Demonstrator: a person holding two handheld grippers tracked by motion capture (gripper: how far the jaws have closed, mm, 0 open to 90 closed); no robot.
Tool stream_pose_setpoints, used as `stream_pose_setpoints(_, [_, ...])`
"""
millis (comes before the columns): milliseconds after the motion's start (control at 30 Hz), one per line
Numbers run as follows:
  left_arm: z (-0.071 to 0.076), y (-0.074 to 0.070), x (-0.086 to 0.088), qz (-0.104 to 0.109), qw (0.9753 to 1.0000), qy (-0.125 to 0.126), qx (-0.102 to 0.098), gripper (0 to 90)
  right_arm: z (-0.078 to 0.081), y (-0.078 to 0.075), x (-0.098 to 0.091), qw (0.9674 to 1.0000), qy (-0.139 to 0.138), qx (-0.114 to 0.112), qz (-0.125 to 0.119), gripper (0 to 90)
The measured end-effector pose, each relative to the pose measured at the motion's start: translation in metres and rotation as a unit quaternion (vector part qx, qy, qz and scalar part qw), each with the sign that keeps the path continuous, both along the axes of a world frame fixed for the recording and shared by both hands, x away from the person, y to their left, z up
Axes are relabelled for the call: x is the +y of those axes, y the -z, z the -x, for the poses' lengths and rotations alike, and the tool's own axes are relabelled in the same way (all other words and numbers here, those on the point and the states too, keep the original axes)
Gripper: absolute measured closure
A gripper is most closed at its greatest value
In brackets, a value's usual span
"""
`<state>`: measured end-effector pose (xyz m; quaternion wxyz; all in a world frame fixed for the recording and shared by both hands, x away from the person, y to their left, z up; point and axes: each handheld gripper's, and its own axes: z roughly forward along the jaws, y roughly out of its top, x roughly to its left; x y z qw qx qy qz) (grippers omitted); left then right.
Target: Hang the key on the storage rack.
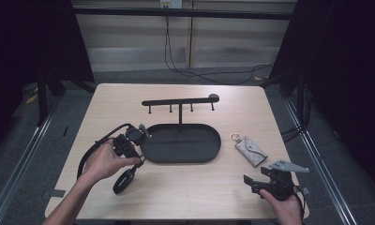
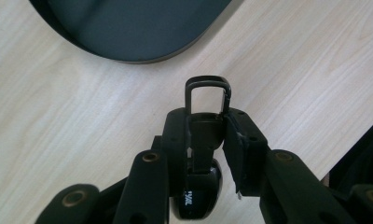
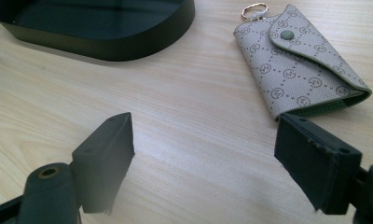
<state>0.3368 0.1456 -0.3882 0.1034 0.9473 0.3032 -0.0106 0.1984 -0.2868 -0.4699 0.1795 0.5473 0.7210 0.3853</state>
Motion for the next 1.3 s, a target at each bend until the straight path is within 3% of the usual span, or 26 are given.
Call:
stream_pose_setpoints(33, [0.002, -0.002, 0.001, 0.0, 0.9999, 0.003, -0.01, 70.6, 0.0, 0.0, 0.0, 1.0, 0.0, 0.0, 0.0, 19.5])
stream_pose_setpoints(333, [0.0, -0.01, 0.007, 0.01, 0.9999, -0.001, -0.012, 70.6, 0.0, 0.0, 0.0, 1.0, 0.001, 0.0, 0.0, 19.5])
stream_pose_setpoints(467, [0.001, -0.018, 0.009, 0.002, 0.9998, 0.008, -0.02, 70.6, 0.0, 0.0, 0.0, 1.0, 0.002, 0.001, -0.001, 19.5])
stream_pose_setpoints(867, [0.001, -0.044, 0.023, 0.006, 0.9993, -0.005, -0.038, 70.6, 0.0, 0.0, 0.0, 1.0, 0.002, 0.0, 0.002, 19.5])
stream_pose_setpoints(1300, [-0.004, -0.056, 0.023, 0.003, 0.9995, -0.012, -0.029, 70.6, -0.001, 0.0, 0.0, 1.0, 0.004, 0.001, 0.0, 19.5])
